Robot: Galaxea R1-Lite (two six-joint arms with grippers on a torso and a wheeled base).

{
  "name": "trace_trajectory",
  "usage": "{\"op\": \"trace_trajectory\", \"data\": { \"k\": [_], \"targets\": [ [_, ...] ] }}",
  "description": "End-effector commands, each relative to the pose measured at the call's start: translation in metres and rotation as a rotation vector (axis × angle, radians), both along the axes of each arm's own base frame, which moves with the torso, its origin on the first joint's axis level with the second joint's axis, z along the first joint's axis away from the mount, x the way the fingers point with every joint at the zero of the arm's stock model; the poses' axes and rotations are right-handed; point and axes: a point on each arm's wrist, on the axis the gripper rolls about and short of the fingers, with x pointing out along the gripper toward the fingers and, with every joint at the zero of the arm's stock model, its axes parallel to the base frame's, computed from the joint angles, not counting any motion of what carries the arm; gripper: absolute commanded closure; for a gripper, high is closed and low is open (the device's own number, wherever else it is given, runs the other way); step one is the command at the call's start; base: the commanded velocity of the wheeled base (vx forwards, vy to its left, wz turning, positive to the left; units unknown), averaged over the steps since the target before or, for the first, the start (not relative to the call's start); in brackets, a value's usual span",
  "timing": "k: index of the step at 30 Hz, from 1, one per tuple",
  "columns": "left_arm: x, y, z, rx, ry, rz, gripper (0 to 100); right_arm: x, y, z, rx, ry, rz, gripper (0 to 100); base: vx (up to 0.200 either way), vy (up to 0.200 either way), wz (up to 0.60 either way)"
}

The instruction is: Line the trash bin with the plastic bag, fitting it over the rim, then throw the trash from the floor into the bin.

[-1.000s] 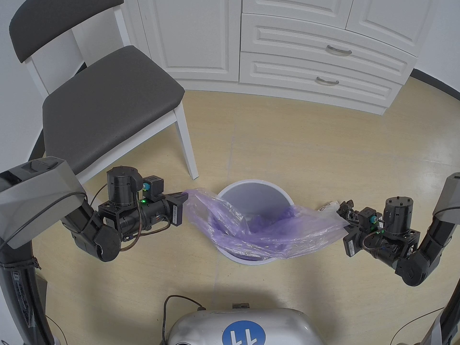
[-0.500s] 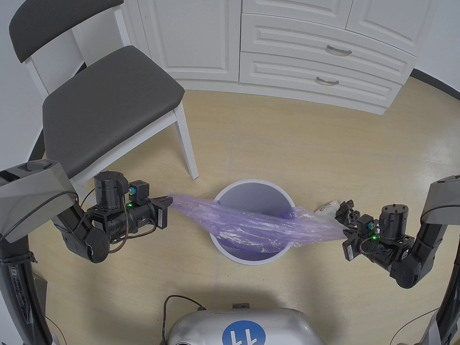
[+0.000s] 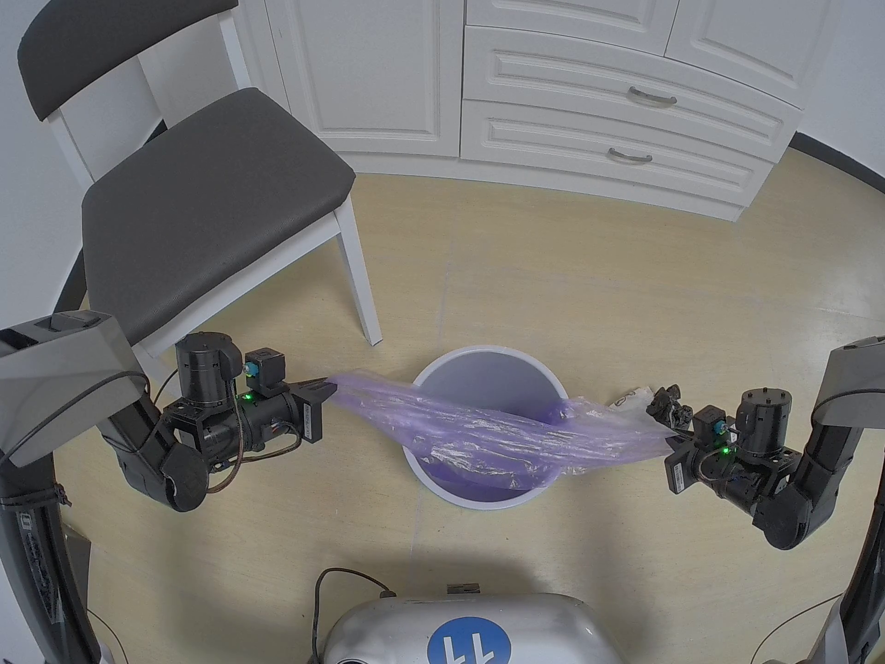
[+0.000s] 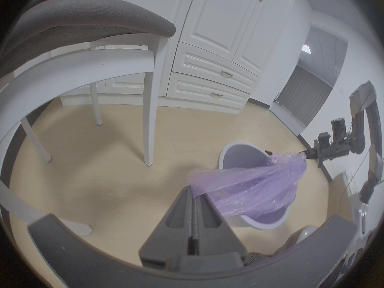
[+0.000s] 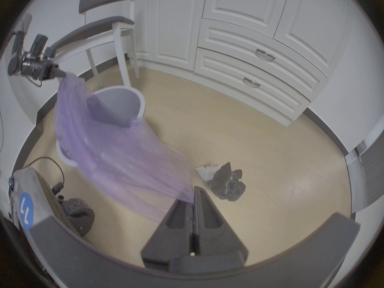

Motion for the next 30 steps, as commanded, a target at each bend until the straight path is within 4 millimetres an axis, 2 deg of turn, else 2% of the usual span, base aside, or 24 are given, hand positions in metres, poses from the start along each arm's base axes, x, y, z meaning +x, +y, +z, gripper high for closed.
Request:
{"op": "trace_trajectory", "data": {
  "k": [1, 7, 14, 18, 23, 24, 25, 30],
  "targets": [
    [0.002, -0.015, -0.001, -0.055, 0.007, -0.015, 100, 0.011, 0.003, 0.007, 0.063, -0.038, -0.013, 100, 0.0, 0.0, 0.0],
    [0.004, -0.048, -0.01, -0.178, 0.014, -0.01, 100, 0.032, 0.015, 0.015, 0.244, -0.057, -0.055, 100, 0.0, 0.0, 0.0],
    [0.004, -0.051, -0.021, -0.159, 0.043, 0.007, 100, 0.042, 0.017, 0.016, 0.311, -0.033, -0.087, 100, 0.0, 0.0, 0.0],
    [0.002, -0.047, -0.021, -0.15, 0.057, 0.01, 100, 0.04, 0.014, 0.015, 0.307, -0.022, -0.095, 100, 0.0, 0.0, 0.0],
    [-0.008, -0.025, 0.001, -0.077, 0.112, 0.025, 100, 0.014, -0.004, 0.013, 0.134, 0.076, -0.086, 100, 0.0, 0.0, 0.0],
    [-0.008, -0.025, 0.001, -0.077, 0.112, 0.025, 100, 0.014, -0.004, 0.013, 0.134, 0.076, -0.086, 100, 0.0, 0.0, 0.0],
    [-0.014, -0.014, 0.01, -0.042, 0.138, 0.011, 100, 0.005, -0.012, 0.011, 0.054, 0.113, -0.072, 100, 0.0, 0.0, 0.0],
    [-0.026, 0.003, 0.014, 0.035, 0.226, -0.055, 100, -0.013, -0.018, 0.003, -0.072, 0.179, -0.027, 100, 0.0, 0.0, 0.0]
  ]
}}
